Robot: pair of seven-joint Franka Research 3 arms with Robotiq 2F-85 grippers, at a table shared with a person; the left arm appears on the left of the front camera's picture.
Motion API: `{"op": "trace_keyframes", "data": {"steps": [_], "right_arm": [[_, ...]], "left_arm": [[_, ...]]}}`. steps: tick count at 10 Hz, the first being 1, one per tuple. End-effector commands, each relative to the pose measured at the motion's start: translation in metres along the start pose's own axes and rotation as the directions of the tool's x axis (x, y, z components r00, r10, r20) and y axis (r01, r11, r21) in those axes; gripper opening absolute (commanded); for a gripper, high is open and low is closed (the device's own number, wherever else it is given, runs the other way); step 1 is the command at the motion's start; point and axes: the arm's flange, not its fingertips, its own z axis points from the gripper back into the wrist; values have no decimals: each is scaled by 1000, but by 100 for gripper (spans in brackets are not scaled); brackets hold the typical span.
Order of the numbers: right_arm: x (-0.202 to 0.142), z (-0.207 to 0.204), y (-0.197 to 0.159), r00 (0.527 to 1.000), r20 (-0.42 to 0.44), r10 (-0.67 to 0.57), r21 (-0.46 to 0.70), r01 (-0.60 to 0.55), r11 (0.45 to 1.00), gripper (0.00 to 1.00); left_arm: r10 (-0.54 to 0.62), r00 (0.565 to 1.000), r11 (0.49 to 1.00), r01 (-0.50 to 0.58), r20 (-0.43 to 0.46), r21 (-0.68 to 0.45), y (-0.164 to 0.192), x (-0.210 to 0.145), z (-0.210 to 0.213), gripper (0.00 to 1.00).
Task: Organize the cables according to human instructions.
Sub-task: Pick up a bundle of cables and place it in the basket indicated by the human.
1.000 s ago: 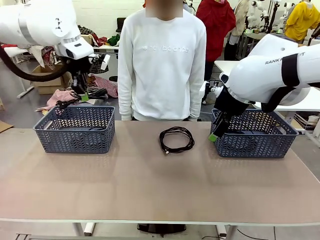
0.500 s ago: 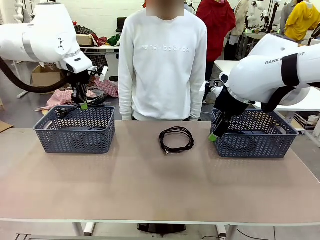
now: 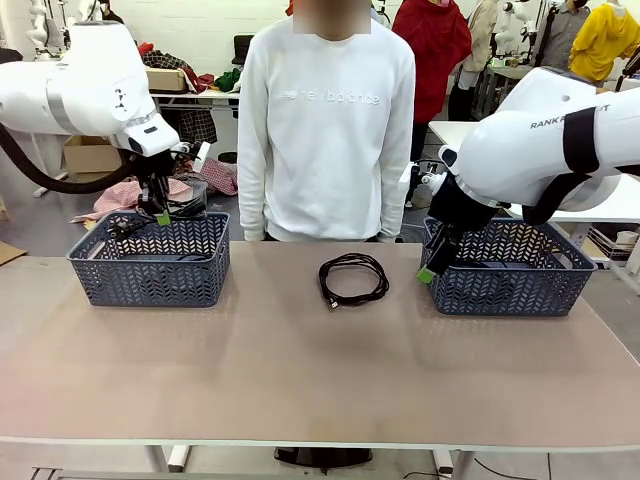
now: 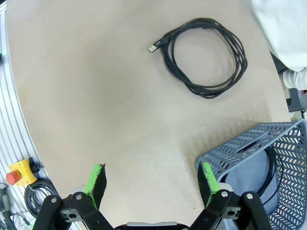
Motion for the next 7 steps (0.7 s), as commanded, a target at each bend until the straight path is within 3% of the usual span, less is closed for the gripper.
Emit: {"op": "trace_keyframes", "data": {"steps": [1,6,7], "right_arm": [[1,1,0,1000,1,-1,-3,1,1000,100],[1,1,0,1000,1,-1,-3,1,1000,100],[1,1,0,1000,1,-1,-3,1,1000,100]], "left_arm": [[-8,1000,999,8,-3,32,1,-9,-4,15],[26,1000,998,-26,1,49,5,-8,-16,15],[29,1000,999,-29,4,46,4,-8,-17,34]]}}
